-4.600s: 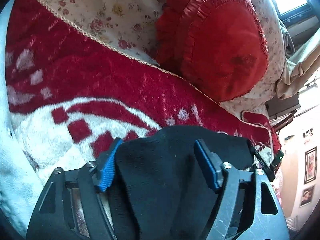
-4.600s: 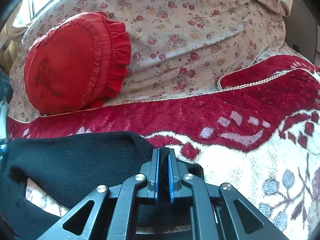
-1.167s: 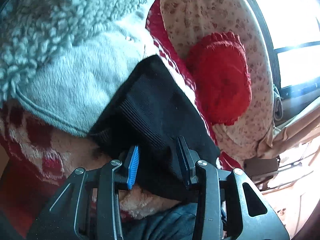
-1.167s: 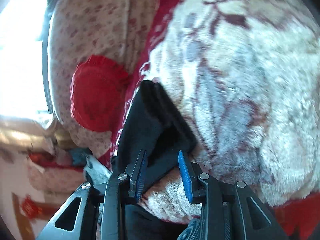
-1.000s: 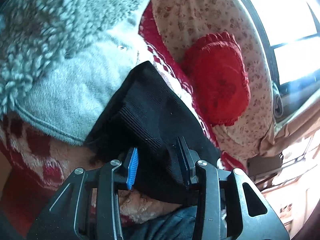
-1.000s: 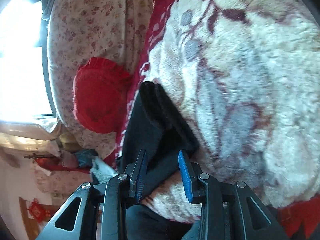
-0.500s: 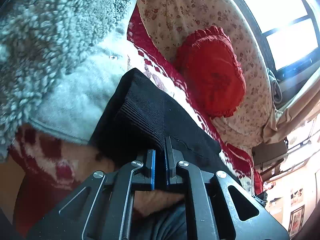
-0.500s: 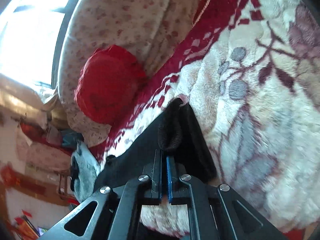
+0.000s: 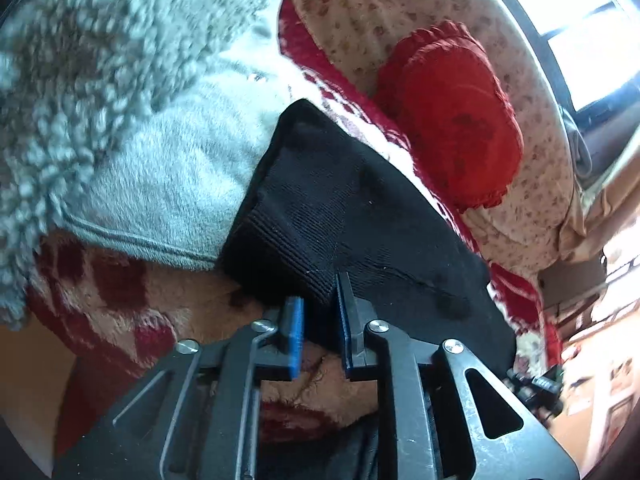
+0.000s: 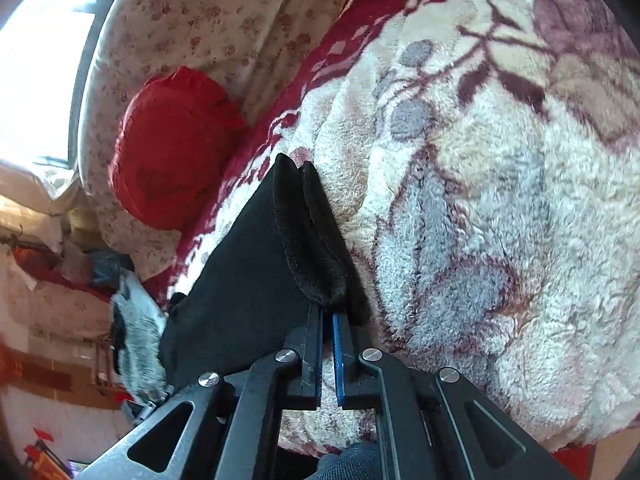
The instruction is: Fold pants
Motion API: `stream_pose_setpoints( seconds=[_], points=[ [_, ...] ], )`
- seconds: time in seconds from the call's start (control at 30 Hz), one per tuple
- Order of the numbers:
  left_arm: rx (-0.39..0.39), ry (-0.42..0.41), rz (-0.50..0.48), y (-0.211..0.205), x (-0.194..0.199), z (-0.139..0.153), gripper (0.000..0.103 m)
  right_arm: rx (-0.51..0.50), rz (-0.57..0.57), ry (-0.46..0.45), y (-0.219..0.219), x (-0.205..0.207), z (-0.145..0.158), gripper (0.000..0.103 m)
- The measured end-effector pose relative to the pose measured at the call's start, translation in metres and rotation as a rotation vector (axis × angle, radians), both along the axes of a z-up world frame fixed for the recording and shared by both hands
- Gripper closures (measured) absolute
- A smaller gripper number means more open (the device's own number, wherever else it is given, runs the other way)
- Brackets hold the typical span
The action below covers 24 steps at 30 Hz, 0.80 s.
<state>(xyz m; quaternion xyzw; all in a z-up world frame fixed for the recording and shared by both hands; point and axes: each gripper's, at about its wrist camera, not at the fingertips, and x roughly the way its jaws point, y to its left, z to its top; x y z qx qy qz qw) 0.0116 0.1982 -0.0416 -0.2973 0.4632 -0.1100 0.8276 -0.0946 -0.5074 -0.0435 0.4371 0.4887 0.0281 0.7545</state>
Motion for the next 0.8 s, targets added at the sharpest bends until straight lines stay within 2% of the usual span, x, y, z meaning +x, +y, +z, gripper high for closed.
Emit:
stream_pose_setpoints(
  seconds=[0.07, 0.1, 0.17, 0.23, 0.3, 0.37, 0.43, 0.5, 0.53, 0.57, 0.6, 0.67, 0.77, 0.8],
  points=[
    [0.092, -0.038, -0.012, -0.003, -0.009, 0.01, 0.083, -0.081, -0.004, 0.003, 0.005, -0.001, 0.01, 0.1],
    [0.142, -0.06, -0.007, -0.005, -0.015, 0.016, 0.082, -0.17, -0.011, -0.002, 0.01, -0.002, 0.021, 0.1],
    [0.311, -0.131, 0.051, -0.014, -0.031, 0.034, 0.082, -0.324, -0.021, -0.015, 0.022, -0.003, 0.039, 0.1],
    [0.436, -0.238, 0.087, -0.029, -0.045, 0.054, 0.082, -0.507, 0.002, -0.063, 0.046, -0.001, 0.063, 0.099],
    [0.462, -0.304, 0.096, -0.04, -0.049, 0.066, 0.082, -0.558, 0.072, -0.136, 0.078, 0.009, 0.079, 0.099],
    [0.463, -0.322, 0.055, -0.054, -0.041, 0.066, 0.078, -0.549, 0.196, -0.208, 0.127, 0.027, 0.083, 0.099],
    [0.466, -0.266, 0.018, -0.064, -0.023, 0.05, 0.078, -0.542, 0.323, -0.246, 0.17, 0.042, 0.075, 0.099],
    [0.492, -0.148, -0.01, -0.068, -0.006, 0.018, 0.078, -0.58, 0.41, -0.268, 0.208, 0.052, 0.06, 0.099],
    [0.497, -0.137, -0.03, -0.069, -0.004, 0.003, 0.077, -0.606, 0.434, -0.265, 0.222, 0.055, 0.049, 0.099],
    [0.51, -0.176, -0.032, -0.07, -0.007, 0.004, 0.077, -0.659, 0.444, -0.226, 0.232, 0.057, 0.031, 0.099],
    [0.526, -0.179, -0.044, -0.071, -0.01, 0.004, 0.077, -0.702, 0.453, -0.181, 0.238, 0.058, 0.015, 0.098],
    [0.525, -0.171, -0.052, -0.07, -0.011, 0.011, 0.077, -0.779, 0.455, -0.264, 0.244, 0.046, 0.015, 0.096],
    [0.504, -0.229, -0.035, -0.076, -0.01, 0.034, 0.077, -0.748, 0.463, -0.201, 0.24, 0.053, 0.022, 0.096],
    [0.501, -0.259, -0.035, -0.081, -0.009, 0.042, 0.077, -0.724, 0.455, -0.214, 0.24, 0.057, 0.031, 0.096]
  ],
)
